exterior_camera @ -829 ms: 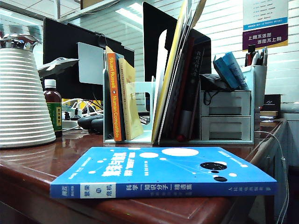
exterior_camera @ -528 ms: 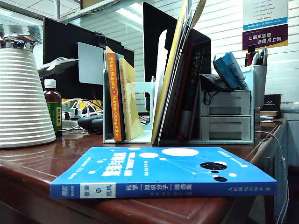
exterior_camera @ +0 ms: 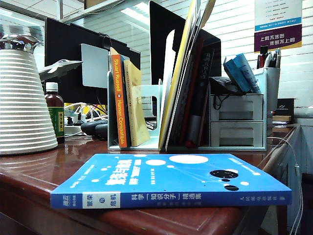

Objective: Pick up the blue book and put it on the bookshelf.

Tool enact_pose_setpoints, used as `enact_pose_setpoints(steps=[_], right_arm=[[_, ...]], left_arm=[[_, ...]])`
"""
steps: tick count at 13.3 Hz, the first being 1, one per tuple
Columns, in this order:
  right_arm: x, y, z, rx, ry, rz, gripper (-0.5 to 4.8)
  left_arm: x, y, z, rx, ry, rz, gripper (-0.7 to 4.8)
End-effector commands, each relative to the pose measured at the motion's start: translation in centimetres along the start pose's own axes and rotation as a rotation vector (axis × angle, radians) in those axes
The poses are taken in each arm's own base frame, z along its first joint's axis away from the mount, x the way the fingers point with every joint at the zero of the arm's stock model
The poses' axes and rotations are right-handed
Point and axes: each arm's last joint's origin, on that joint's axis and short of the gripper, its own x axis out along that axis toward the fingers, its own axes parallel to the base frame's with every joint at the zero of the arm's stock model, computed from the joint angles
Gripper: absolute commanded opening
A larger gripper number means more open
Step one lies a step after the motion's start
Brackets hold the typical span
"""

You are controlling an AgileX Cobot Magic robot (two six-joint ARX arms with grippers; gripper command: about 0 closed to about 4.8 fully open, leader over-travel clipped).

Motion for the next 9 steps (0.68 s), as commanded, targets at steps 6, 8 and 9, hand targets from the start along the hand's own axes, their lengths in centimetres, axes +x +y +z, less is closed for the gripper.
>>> enact_pose_setpoints(steps=[6, 8, 9], right_arm=[[7.2, 2.5, 1.7, 0.293, 0.586, 0.410, -0.01], [8.4, 2.4, 0.1, 0.423, 0.747, 0.429, -0.01], [8.7, 2.5, -0.6, 0.460, 0.816, 0.480, -0.01]], left_arm=[[7.4, -5.0, 6.0, -0.067, 0.244, -0.482, -0.05], [8.6, -7.2, 4.6, -0.172, 0.343, -0.591, -0.05], [9.1, -7.9, 3.6, -0.210, 0.416, -0.612, -0.05]])
